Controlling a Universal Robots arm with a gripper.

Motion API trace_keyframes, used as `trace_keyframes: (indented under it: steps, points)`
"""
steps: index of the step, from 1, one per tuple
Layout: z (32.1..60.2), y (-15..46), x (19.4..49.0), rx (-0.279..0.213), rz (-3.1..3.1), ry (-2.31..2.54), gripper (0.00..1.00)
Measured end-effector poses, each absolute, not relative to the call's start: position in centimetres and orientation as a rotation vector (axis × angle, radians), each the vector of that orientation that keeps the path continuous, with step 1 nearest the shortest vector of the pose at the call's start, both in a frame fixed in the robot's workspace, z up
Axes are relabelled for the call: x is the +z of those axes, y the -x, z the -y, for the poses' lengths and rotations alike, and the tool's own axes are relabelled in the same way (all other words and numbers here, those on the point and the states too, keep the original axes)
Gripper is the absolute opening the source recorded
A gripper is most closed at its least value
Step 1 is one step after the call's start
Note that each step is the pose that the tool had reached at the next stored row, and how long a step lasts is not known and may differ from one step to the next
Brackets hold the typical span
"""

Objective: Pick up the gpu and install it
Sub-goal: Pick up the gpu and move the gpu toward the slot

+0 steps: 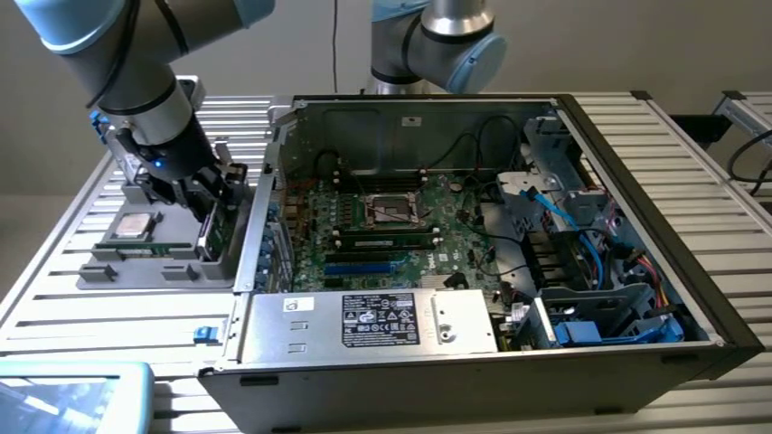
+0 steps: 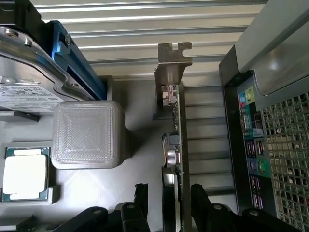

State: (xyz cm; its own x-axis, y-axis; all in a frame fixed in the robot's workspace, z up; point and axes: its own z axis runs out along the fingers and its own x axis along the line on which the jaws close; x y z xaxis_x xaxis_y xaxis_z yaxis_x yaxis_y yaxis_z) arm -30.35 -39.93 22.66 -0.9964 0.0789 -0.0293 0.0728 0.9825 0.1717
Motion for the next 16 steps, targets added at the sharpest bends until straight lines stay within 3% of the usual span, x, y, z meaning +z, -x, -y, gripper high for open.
trace_keyframes:
  steps: [16]
  points:
    - [39.32, 30.32, 22.61, 0.192, -3.103, -0.124, 0.49]
